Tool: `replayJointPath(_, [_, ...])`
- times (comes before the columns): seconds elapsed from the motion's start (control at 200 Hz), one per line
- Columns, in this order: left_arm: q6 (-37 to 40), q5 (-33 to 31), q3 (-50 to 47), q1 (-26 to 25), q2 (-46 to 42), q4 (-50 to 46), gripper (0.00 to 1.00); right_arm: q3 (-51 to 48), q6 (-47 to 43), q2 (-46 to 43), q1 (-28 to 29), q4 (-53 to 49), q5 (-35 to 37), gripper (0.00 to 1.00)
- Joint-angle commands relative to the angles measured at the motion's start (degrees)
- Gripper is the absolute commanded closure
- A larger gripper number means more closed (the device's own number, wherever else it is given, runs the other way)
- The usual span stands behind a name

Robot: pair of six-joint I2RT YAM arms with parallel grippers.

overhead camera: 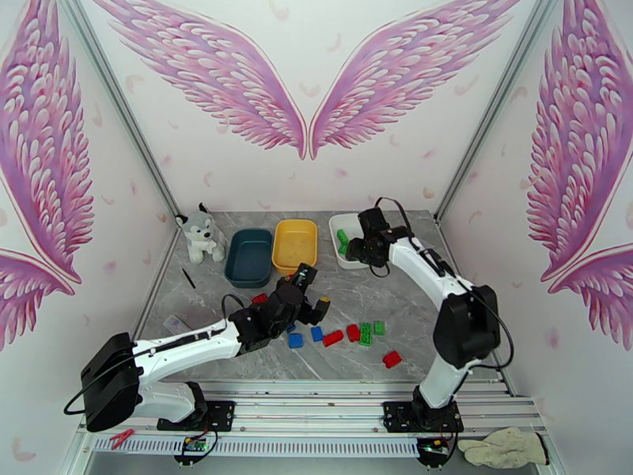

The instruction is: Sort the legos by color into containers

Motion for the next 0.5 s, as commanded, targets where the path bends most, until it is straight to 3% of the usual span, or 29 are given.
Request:
replayJointPath(0.0, [-2.3, 1.3, -1.8, 1.9, -2.2, 0.7, 0.01, -8.8, 1.9, -7.2, 0.3, 3.2, -2.5, 0.35])
replayJointPath(0.31, [-4.0, 4.1, -2.3, 2.9, -2.7, 1.1, 0.01, -25.7, 4.1, -20.5, 0.3, 0.0, -1.6, 0.4])
replayJointPath(0.495, [-4.3, 4.9, -2.0, 3.0, -2.3, 1.1, 0.01, -30.4, 3.9, -19.2, 0.2, -0.4, -1.8, 0.45])
